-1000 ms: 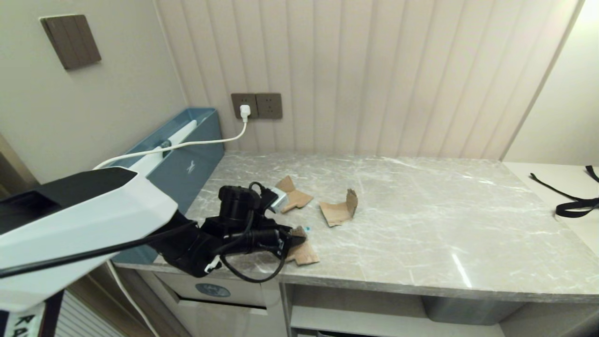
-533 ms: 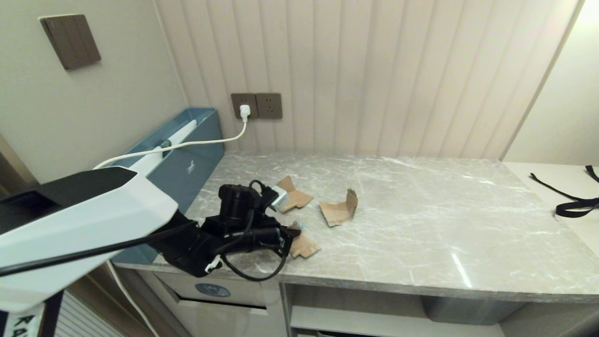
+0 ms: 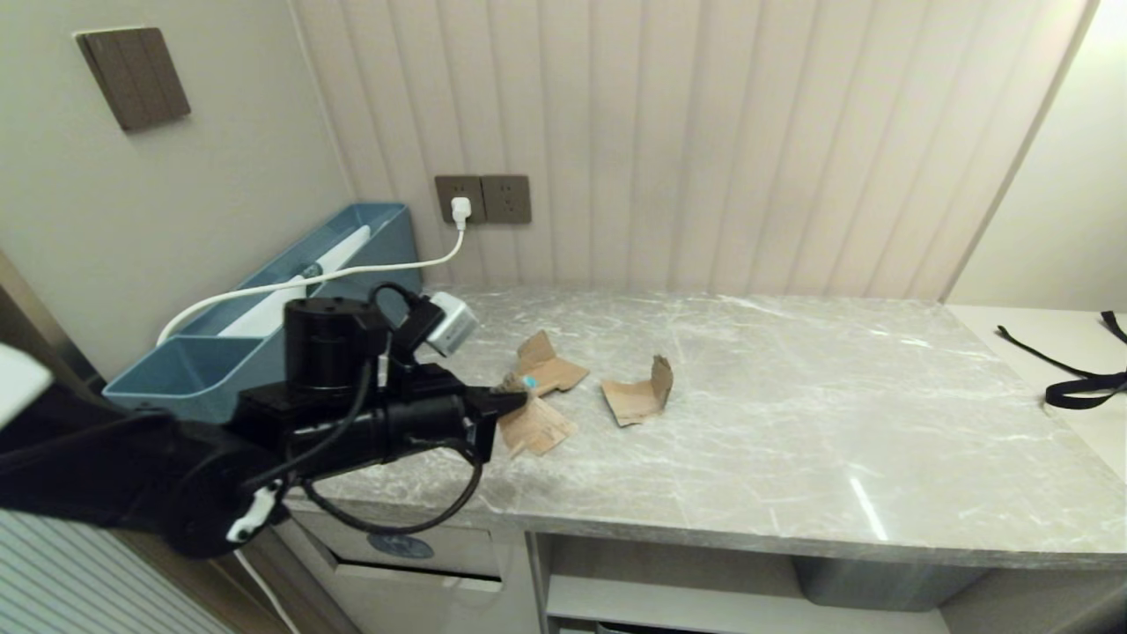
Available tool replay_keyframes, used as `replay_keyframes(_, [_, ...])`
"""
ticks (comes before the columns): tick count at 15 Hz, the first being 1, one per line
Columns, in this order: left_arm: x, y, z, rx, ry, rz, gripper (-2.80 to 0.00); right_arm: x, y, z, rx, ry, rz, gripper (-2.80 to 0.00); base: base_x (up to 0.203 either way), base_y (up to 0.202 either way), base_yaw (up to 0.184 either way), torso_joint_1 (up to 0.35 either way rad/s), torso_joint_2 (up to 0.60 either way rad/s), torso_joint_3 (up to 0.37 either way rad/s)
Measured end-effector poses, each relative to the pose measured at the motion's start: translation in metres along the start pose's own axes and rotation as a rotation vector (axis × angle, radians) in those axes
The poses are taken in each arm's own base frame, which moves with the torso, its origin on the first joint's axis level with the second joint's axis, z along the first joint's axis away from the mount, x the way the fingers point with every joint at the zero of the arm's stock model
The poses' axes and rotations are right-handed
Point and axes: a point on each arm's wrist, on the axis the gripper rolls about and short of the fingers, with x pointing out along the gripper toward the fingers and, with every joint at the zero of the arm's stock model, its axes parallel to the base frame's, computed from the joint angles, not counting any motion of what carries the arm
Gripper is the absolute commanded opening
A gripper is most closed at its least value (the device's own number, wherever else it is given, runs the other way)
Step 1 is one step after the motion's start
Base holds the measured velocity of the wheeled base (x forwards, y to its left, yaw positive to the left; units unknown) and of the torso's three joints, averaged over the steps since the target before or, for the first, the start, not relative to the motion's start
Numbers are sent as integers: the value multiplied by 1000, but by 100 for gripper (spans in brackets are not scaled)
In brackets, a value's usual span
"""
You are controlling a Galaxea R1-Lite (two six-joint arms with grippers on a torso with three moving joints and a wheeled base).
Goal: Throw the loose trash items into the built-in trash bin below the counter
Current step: Put the garbage in the trash can
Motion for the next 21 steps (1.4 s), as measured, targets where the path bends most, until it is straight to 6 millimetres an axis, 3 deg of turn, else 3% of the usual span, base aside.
replay_keyframes(2, [-49, -5, 3, -12, -34, 49, -280, 0, 0, 0, 0, 1, 0, -280, 0, 0, 0, -154, 336, 185])
replay_keyframes(5, [-116, -13, -10, -30, -67, 159, -280, 0, 0, 0, 0, 1, 0, -280, 0, 0, 0, -171, 351, 185])
replay_keyframes(8, [-162, -25, -30, -40, -89, 332, -280, 0, 0, 0, 0, 2, 0, -280, 0, 0, 0, -178, 379, 201])
replay_keyframes(14, [-211, -45, -46, -67, -179, 621, -280, 0, 0, 0, 0, 2, 0, -280, 0, 0, 0, -246, 534, 291])
replay_keyframes(21, [-247, -79, -91, -140, -84, 651, -280, 0, 0, 0, 0, 1, 0, -280, 0, 0, 0, -232, 524, 292])
